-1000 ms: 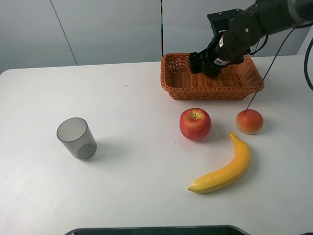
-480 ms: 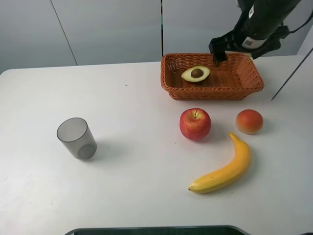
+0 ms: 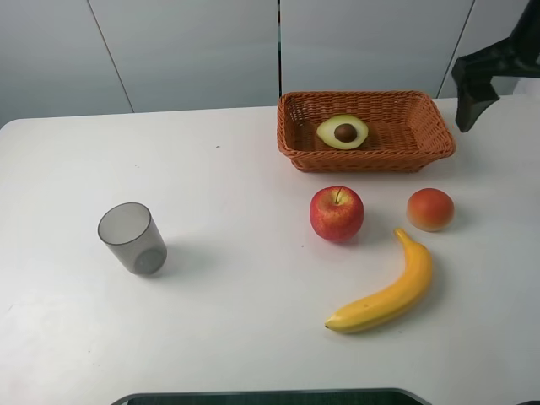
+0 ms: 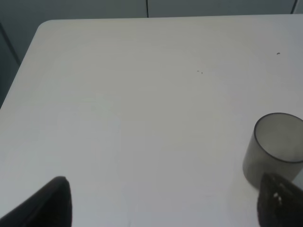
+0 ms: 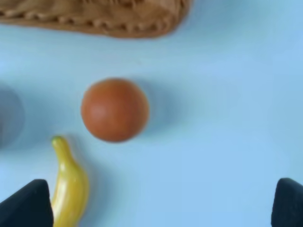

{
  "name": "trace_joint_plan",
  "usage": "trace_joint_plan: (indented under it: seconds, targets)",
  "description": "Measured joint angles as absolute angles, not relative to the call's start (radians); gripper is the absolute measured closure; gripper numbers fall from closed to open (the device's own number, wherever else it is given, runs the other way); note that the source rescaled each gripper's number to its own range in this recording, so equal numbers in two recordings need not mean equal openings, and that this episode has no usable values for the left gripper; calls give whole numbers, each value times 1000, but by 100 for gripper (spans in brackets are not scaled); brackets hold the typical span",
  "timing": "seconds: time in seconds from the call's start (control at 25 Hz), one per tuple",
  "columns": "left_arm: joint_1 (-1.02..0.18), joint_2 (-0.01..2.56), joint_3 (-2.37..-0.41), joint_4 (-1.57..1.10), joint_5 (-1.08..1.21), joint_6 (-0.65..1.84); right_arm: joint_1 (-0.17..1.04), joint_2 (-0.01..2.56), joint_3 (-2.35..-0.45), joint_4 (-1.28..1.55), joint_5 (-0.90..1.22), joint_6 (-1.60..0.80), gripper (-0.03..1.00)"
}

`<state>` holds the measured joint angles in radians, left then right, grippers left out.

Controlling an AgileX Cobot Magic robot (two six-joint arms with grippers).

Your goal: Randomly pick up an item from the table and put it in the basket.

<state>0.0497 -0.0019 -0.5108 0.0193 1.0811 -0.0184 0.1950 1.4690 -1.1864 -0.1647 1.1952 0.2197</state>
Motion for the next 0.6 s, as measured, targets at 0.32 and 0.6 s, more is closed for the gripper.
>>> trace_joint_plan:
  seconds: [0.32,0.6]
  targets:
    - [50,-2,-511,19,1081,-18,104,1168,-1003,-139,1205,188,-3]
    - [50,-2,-511,19,1081,-18,103,871,-864,-76,1205,164,-3]
